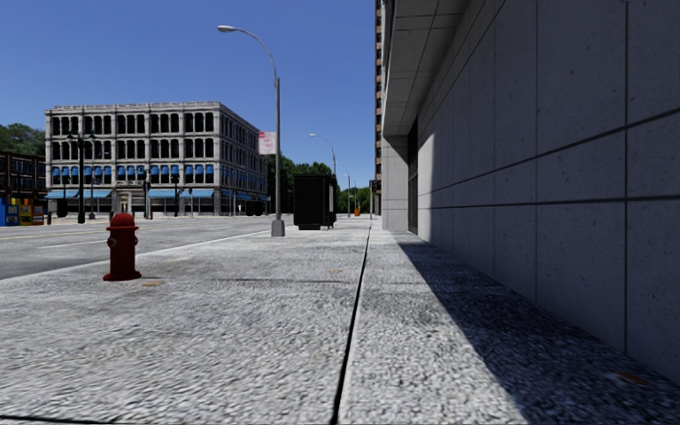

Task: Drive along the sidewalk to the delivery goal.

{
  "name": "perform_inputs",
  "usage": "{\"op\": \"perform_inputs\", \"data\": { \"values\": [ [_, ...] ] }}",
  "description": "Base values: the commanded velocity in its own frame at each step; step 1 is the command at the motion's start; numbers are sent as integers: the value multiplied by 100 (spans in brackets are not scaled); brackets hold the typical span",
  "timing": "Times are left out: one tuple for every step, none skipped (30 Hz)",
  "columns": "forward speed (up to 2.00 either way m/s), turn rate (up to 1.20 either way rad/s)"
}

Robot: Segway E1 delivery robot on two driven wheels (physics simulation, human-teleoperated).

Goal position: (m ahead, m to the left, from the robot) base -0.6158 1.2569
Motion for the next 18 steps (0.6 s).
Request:
{"op": "perform_inputs", "data": {
  "values": [
    [89,0],
    [83,0],
    [83,0],
    [72,0],
    [56,0],
    [32,0],
    [32,0],
    [13,0],
    [0,0],
    [0,0],
    [0,0],
    [0,0],
    [0,0],
    [0,0],
    [0,0],
    [0,0],
    [0,0],
    [0,0]
  ]
}}
